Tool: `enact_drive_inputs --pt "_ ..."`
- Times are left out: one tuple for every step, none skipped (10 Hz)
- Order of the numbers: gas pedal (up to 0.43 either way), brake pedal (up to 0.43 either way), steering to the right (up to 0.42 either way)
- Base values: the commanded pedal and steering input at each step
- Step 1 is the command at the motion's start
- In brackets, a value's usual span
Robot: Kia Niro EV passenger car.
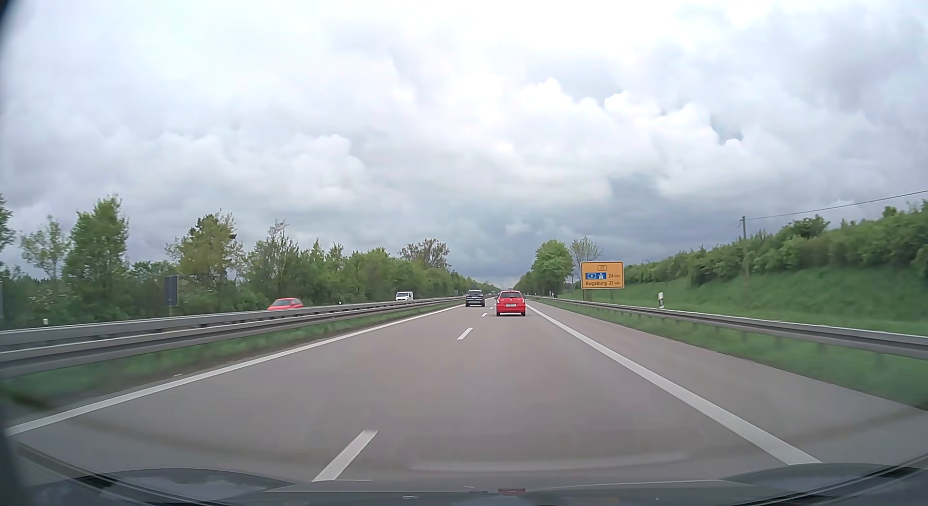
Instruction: Follow the waypoints while adhering to traffic rules and regulations
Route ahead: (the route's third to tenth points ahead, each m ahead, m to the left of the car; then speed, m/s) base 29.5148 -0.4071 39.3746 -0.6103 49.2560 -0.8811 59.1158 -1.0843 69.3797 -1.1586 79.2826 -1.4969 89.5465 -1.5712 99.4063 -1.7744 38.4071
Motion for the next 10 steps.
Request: enact_drive_inputs --pt "0.65 0.012 -0.008" --pt "0.65 0.012 -0.008" --pt "0.65 0.012 -0.006" --pt "0.65 0.012 -0.006" --pt "0.65 0.012 -0.006" --pt "0.65 0.012 -0.005" --pt "0.65 0.012 -0.003" --pt "0.65 0.012 -0.002" --pt "0.65 0.012 -0.001" --pt "0.65 0.012 -0.001"
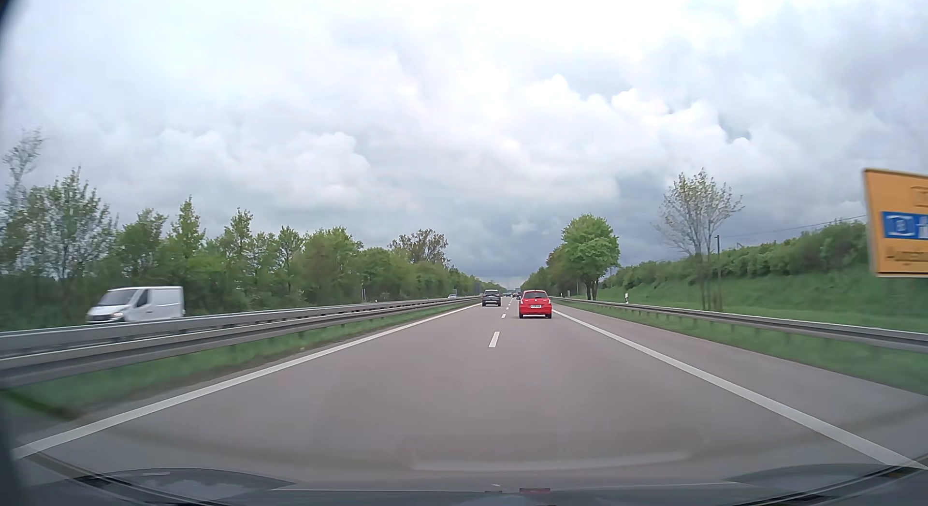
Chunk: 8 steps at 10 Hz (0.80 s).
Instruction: Follow the waypoints while adhering to traffic rules and regulations
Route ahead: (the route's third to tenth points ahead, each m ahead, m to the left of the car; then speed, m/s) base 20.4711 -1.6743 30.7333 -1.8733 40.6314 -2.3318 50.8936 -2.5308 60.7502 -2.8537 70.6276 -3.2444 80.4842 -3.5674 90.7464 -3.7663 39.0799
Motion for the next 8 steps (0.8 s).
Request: enact_drive_inputs --pt "0.65 0.006 -0.001" --pt "0.642 0.012 -0.001" --pt "0.598 0.012 -0.001" --pt "0.559 0.012 -0.001" --pt "0.531 0.012 -0.001" --pt "0.488 0.012 -0.001" --pt "0.461 0.012 -0.001" --pt "0.449 0.012 -0.001"
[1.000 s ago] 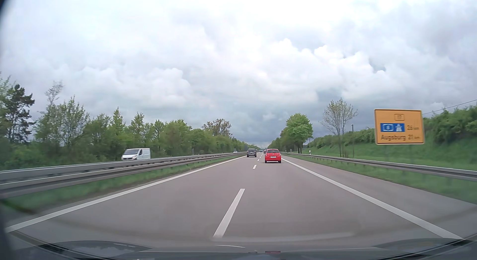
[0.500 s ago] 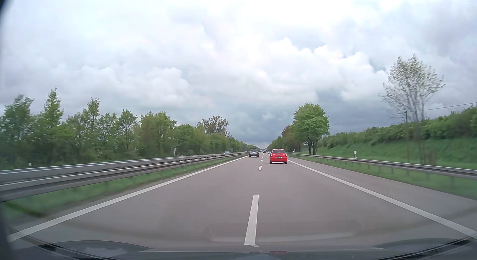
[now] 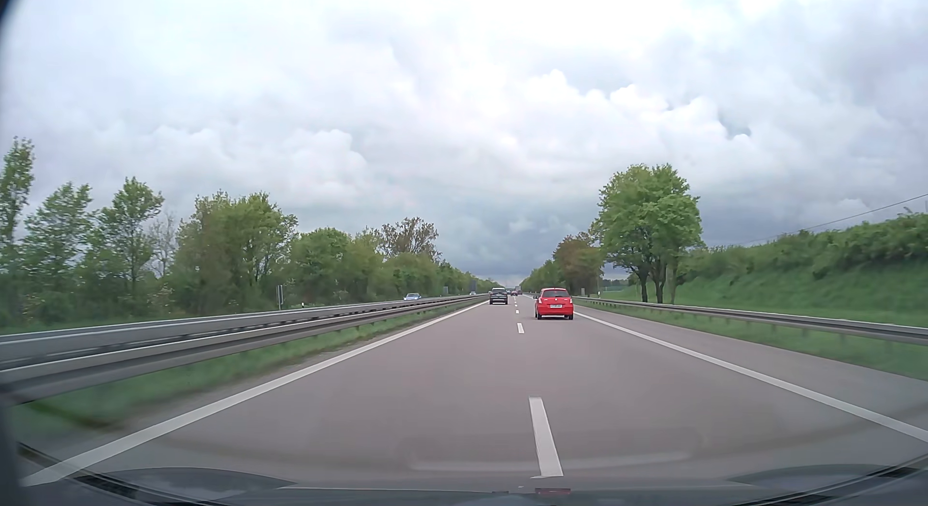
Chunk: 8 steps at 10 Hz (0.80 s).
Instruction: Follow the waypoints while adhering to traffic rules and regulations
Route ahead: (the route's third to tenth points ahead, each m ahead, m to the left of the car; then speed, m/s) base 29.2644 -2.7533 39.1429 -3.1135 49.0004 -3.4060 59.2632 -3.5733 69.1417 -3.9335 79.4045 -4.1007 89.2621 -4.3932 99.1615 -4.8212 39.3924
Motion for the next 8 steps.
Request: enact_drive_inputs --pt "0.429 0.012 -0.001" --pt "0.409 0.012 -0.001" --pt "0.398 0.012 -0.001" --pt "0.39 0.012 -0.001" --pt "0.39 0.012 -0.001" --pt "0.39 0.012 0.0" --pt "0.378 0.006 0.0" --pt "0.37 0.012 0.001"
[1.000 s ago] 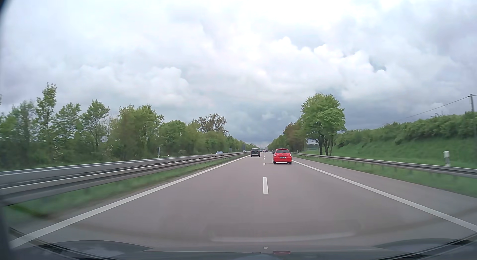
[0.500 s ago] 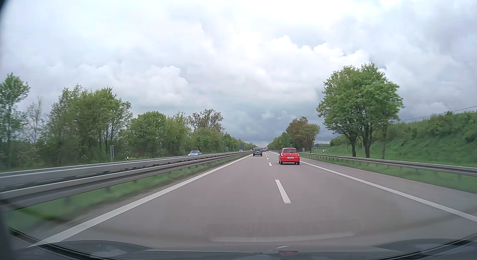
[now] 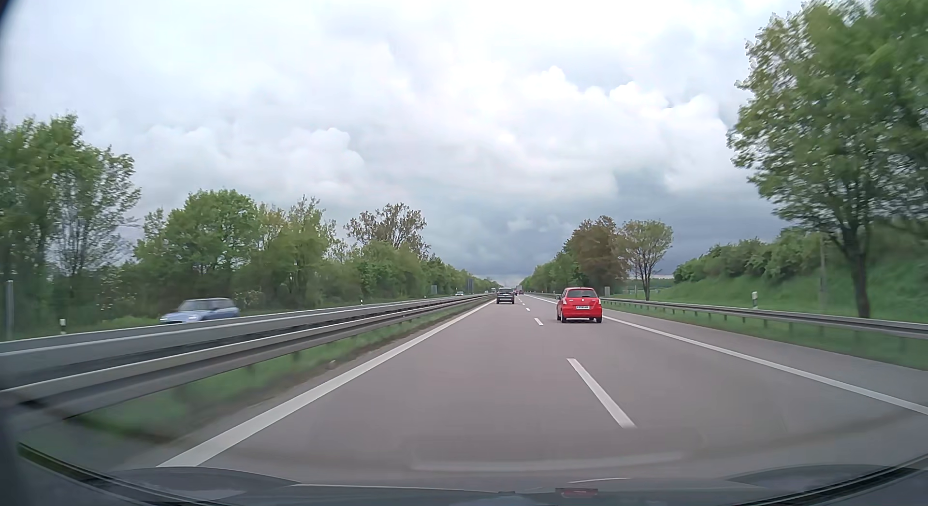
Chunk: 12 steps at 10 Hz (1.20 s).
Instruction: Follow the waypoints while adhering to traffic rules and regulations
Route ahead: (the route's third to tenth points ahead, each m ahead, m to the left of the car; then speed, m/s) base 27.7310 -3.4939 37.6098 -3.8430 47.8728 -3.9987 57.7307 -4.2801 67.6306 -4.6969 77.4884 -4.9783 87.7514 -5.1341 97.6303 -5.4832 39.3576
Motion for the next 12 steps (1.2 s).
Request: enact_drive_inputs --pt "0.358 0.012 0.002" --pt "0.358 0.012 0.002" --pt "0.358 0.012 0.002" --pt "0.35 0.012 0.002" --pt "0.35 0.012 0.003" --pt "0.35 0.012 0.003" --pt "0.35 0.006 0.003" --pt "0.35 0.012 0.003" --pt "0.35 0.012 0.003" --pt "0.35 0.012 0.003" --pt "0.35 0.012 0.004" --pt "0.378 0.012 0.004"
